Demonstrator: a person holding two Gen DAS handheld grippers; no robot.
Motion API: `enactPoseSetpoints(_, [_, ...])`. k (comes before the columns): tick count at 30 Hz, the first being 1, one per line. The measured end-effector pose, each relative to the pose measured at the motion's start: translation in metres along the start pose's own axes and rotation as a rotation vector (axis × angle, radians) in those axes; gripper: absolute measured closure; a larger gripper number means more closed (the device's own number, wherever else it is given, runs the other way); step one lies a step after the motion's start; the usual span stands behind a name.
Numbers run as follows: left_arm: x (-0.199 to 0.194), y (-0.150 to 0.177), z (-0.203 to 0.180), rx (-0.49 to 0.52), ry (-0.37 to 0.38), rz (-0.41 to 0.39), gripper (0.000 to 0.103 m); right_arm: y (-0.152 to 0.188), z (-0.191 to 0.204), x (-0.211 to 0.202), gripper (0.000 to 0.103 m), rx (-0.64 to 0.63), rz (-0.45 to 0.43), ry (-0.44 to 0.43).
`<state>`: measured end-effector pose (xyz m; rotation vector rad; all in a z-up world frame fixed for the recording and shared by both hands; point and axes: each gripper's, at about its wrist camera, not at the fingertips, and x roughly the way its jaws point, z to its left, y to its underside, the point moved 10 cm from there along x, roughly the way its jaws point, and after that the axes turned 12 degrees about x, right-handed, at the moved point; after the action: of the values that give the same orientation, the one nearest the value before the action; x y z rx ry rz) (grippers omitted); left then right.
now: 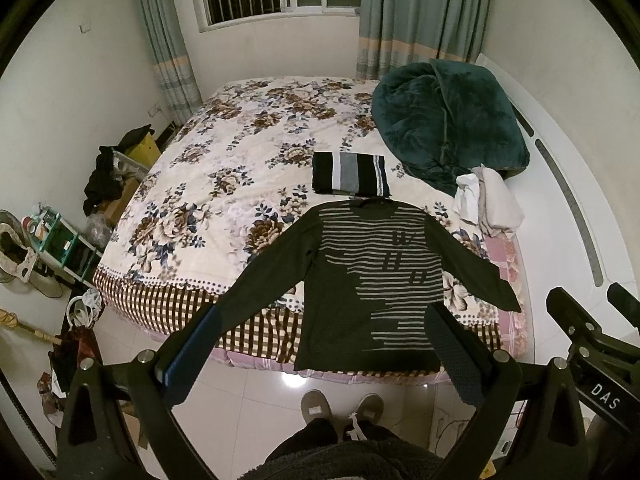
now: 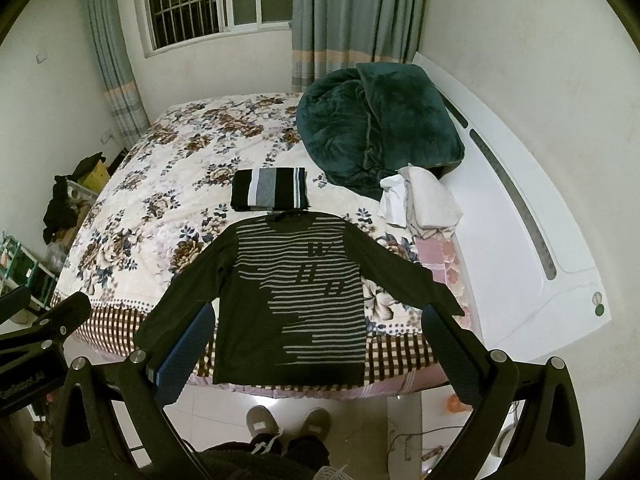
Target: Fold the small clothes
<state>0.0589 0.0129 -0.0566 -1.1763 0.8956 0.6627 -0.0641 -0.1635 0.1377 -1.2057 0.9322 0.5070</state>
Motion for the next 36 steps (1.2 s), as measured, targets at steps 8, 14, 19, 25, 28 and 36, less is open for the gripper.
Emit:
enactPoseSetpoints(8, [0.027, -0.035, 0.021, 0.006, -0.034, -0.032, 0.0, 0.004, -0.004, 0.021, 0.0, 0.086, 0.05, -0.009])
enactPoseSetpoints(14, [0.116, -0.047, 0.017, 0.046, -0.082, -0.023, 0.0, 0.014, -0.084, 0.116, 0.0, 0.331, 0.129, 0.07])
enactPoseSetpoints(19, [0.21, -0.058, -0.008, 0.069, -0.115, 0.098, 0.0, 0.035, -0.205, 0.212, 0.0, 0.595, 0.216, 0.184])
enactPoseSetpoints(25, [0.32, -0.047, -0.039, 0.13, -0.168, 0.258, 0.0, 0.083, -0.369, 0.364, 0.036, 0.977, 0.344, 0.25])
enactPoseSetpoints(28, [0.375, -0.047, -0.046, 0.103, -0.196, 0.325, 0.0, 0.104, -0.44, 0.452, 0.036, 1.108, 0.388, 0.282])
enactPoseSetpoints(36, [0.512, -0.012, -0.072, -0.021, -0.217, 0.498, 0.0, 0.174, -0.576, 0.619, 0.036, 1.454, 0.381, 0.421])
